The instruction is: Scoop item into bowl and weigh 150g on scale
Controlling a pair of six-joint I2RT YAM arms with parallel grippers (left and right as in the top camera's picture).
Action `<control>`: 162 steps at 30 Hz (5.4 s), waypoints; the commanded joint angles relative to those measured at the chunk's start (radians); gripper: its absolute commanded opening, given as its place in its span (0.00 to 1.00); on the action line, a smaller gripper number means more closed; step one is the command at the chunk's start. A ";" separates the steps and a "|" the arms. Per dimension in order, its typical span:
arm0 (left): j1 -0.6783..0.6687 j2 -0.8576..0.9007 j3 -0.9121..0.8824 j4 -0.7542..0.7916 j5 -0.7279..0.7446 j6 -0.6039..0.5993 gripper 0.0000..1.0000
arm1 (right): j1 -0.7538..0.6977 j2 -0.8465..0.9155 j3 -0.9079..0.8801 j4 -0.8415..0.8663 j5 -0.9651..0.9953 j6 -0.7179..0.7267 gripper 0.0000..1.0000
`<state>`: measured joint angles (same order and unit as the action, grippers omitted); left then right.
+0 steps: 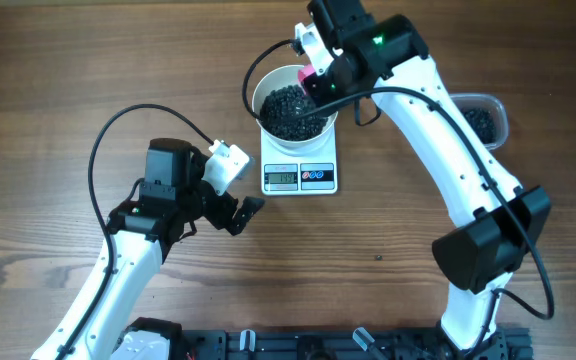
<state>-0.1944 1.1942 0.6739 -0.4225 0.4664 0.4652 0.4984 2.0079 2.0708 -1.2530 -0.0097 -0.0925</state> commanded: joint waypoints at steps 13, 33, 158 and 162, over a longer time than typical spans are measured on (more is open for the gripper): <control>0.002 0.001 -0.006 0.000 0.015 -0.006 1.00 | 0.035 -0.020 0.005 0.007 0.068 -0.192 0.04; 0.002 0.001 -0.006 0.000 0.015 -0.006 1.00 | 0.038 -0.018 0.005 0.050 0.023 -0.101 0.04; 0.002 0.001 -0.006 0.000 0.015 -0.006 1.00 | -0.911 -0.653 -0.349 -0.249 -0.259 0.258 1.00; 0.002 0.001 -0.006 0.000 0.015 -0.006 1.00 | -0.911 -0.840 -0.349 -0.251 -0.259 0.282 1.00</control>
<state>-0.1944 1.1942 0.6739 -0.4225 0.4664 0.4652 -0.4152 1.2358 1.7126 -1.5047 -0.2790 0.1547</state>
